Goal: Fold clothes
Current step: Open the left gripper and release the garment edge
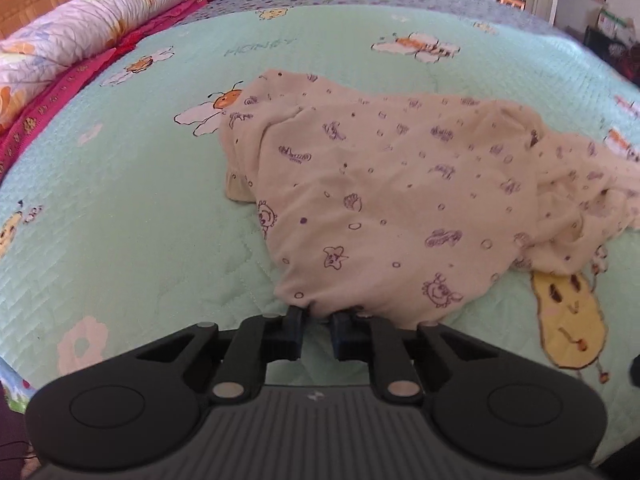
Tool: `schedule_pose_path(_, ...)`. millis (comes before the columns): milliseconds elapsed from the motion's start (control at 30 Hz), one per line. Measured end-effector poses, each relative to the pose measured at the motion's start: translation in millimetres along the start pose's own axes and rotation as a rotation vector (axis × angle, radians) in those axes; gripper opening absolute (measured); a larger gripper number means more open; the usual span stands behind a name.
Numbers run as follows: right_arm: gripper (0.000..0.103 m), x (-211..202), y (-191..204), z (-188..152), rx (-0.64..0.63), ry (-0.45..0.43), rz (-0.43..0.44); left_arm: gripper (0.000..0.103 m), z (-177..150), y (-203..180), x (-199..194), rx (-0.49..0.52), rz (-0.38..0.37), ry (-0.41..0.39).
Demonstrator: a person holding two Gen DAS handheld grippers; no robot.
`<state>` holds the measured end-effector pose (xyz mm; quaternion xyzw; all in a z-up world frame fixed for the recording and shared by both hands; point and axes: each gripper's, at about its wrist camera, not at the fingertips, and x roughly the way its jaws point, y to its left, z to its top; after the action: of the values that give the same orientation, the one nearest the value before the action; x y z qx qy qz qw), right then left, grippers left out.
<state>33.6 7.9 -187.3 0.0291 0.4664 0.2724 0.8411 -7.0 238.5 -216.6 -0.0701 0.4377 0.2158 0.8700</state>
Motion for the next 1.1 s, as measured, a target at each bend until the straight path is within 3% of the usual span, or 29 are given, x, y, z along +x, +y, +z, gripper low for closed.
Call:
schedule_pose_path(33,0.060,0,0,0,0.001,0.001,-0.001,0.005,0,2,-2,-0.003,-0.009,-0.005)
schedule_pose_path(133,0.060,0,1,-2,-0.001,0.005,0.000,0.004,1,5,-8,0.002,-0.006,-0.021)
schedule_pose_path(333,0.060,0,9,-5,-0.021,0.011,0.011,0.004,3,7,-29,0.034,0.047,-0.078)
schedule_pose_path(867,0.060,5,23,-13,-0.062,0.042,0.007,0.005,23,24,-76,-0.009,0.087,-0.139)
schedule_pose_path(1000,0.060,8,24,-16,-0.069,0.056,0.003,0.008,29,26,-96,-0.033,0.108,-0.181)
schedule_pose_path(1100,0.060,9,26,-16,-0.074,0.062,-0.002,0.020,33,31,-108,-0.053,0.120,-0.210)
